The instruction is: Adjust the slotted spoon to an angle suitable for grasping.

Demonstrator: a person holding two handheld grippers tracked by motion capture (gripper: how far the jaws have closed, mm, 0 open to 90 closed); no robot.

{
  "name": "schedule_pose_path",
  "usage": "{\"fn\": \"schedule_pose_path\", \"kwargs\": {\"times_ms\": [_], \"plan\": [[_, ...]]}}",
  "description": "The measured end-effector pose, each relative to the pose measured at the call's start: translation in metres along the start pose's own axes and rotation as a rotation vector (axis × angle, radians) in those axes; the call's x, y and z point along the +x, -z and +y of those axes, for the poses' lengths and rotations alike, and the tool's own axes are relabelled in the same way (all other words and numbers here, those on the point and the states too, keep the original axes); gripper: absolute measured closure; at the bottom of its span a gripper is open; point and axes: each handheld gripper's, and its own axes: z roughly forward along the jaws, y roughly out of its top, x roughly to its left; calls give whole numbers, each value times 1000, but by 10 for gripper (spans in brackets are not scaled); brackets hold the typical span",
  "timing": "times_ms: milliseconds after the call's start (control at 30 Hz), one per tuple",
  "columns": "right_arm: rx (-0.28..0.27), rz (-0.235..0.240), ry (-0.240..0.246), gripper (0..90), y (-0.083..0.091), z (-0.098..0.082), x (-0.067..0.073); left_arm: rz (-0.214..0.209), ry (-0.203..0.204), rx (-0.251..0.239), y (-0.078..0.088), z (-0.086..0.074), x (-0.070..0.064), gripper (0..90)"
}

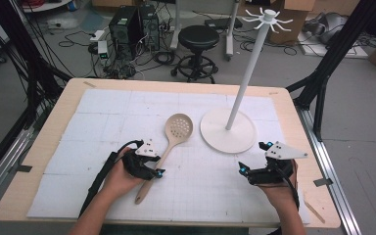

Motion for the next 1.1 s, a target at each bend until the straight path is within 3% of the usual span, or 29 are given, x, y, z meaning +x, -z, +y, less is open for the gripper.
{"fn": "schedule_pose_path", "kwargs": {"times_ms": [333, 800, 1100], "plan": [[1, 2, 2, 2, 0, 0, 0, 9, 2, 21, 11, -6, 8, 584], [5, 2, 6, 2, 0, 0, 1, -56, 9, 36, 26, -18, 20, 664], [-1, 9, 12, 2, -1, 2, 2, -112, -66, 32, 28, -20, 16, 693]]}}
